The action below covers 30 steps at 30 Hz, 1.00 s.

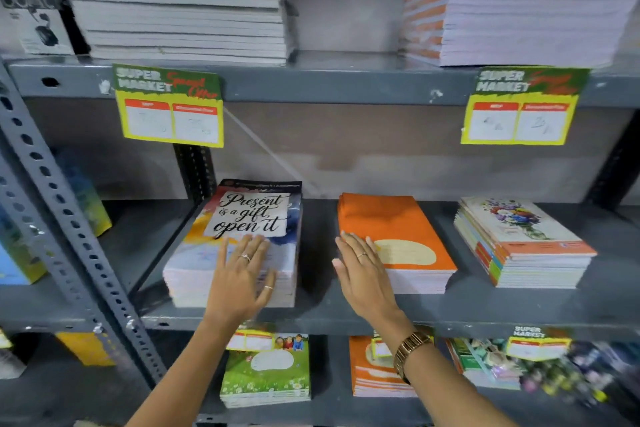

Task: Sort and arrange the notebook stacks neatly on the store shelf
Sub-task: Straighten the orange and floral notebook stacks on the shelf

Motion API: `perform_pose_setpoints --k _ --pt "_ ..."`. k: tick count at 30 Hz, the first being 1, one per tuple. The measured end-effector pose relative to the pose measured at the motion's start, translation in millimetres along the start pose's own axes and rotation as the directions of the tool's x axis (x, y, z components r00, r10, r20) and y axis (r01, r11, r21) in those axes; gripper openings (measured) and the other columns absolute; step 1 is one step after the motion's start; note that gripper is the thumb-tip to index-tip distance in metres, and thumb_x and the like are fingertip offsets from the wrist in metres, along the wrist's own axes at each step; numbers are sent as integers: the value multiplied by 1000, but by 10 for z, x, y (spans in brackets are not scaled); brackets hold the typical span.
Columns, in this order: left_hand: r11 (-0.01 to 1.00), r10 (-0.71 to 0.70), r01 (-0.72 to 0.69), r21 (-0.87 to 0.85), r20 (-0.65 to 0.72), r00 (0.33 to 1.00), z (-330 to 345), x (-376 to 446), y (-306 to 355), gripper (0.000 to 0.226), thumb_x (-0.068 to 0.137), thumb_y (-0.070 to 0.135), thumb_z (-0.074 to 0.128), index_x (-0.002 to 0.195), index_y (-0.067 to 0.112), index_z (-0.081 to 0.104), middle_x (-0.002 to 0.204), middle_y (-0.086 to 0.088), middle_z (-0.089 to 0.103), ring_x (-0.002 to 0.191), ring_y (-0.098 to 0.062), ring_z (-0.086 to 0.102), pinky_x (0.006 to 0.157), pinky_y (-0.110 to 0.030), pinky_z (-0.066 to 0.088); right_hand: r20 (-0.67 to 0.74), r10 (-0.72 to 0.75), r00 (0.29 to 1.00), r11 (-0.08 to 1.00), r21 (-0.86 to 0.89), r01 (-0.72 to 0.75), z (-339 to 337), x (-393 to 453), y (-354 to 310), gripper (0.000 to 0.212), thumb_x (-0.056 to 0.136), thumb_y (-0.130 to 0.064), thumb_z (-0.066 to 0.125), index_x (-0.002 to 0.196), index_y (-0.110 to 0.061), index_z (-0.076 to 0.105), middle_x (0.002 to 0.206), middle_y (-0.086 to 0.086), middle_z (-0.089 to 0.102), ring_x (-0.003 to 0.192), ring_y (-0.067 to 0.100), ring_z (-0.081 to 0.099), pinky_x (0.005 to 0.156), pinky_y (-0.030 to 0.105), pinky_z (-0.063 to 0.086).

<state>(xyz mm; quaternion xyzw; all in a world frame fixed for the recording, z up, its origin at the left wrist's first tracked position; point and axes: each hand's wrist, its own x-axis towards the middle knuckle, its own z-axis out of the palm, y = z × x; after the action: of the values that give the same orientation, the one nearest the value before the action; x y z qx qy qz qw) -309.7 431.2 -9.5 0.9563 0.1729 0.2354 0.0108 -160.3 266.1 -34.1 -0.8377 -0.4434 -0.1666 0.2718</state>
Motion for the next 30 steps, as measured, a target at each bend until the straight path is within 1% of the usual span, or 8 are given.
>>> perform_pose_setpoints --k 5,9,11,13,15,22,26,30 --pt "982 161 -163 -100 -29 987 218 259 698 53 81 36 40 115 0 61 119 -16 66 114 -33 59 107 -42 21 2 146 989 986 -82 -146 -370 -222 693 41 97 -20 46 135 -4 47 145 12 45 137 26 38 117 38 16" --pt "954 266 -258 -153 34 963 393 410 1101 52 80 31 41 118 1 58 120 -17 65 109 -33 63 93 -51 48 41 236 971 962 -147 -228 -569 -372 1101 45 99 -28 41 139 -8 41 149 8 40 140 21 32 120 36 14" --pt "949 290 -277 -153 76 954 526 471 1233 51 84 28 45 129 4 49 133 -16 56 121 -32 54 101 -54 40 96 259 961 957 -161 -242 -615 -418 1236 49 99 -34 38 142 -11 36 153 5 34 142 19 27 120 34 12" --pt "951 290 -270 -148 140 947 672 514 1311 55 90 30 41 140 9 31 148 -12 37 137 -27 34 116 -45 19 169 279 945 956 -140 -258 -631 -438 1316 55 98 -40 37 146 -14 28 157 3 24 145 18 19 119 34 15" --pt "958 279 -261 -120 175 944 774 535 1319 55 94 34 34 143 12 21 154 -7 25 143 -23 19 119 -37 8 230 270 935 960 -142 -242 -607 -436 1336 61 97 -45 36 148 -16 22 159 1 17 147 17 12 119 34 18" --pt "973 208 -188 -132 161 965 837 522 1333 53 96 37 34 143 15 23 153 -3 29 143 -19 17 119 -31 11 286 258 923 962 -162 -219 -572 -403 1295 92 74 -68 -5 150 -19 13 160 0 10 148 18 2 120 35 16" --pt "980 173 -151 -132 175 969 825 518 1364 54 95 38 35 143 16 23 153 -3 29 143 -19 17 119 -33 12 294 239 926 964 -184 -190 -555 -384 1335 68 94 -56 17 150 -18 12 160 0 10 148 19 2 120 34 13" --pt "984 151 -130 -124 173 973 831 512 1379 54 95 39 36 143 17 23 153 -2 29 143 -18 17 119 -32 12 293 214 932 966 -203 -158 -546 -381 1357 62 98 -46 29 150 -17 13 160 2 12 148 20 4 119 34 14"
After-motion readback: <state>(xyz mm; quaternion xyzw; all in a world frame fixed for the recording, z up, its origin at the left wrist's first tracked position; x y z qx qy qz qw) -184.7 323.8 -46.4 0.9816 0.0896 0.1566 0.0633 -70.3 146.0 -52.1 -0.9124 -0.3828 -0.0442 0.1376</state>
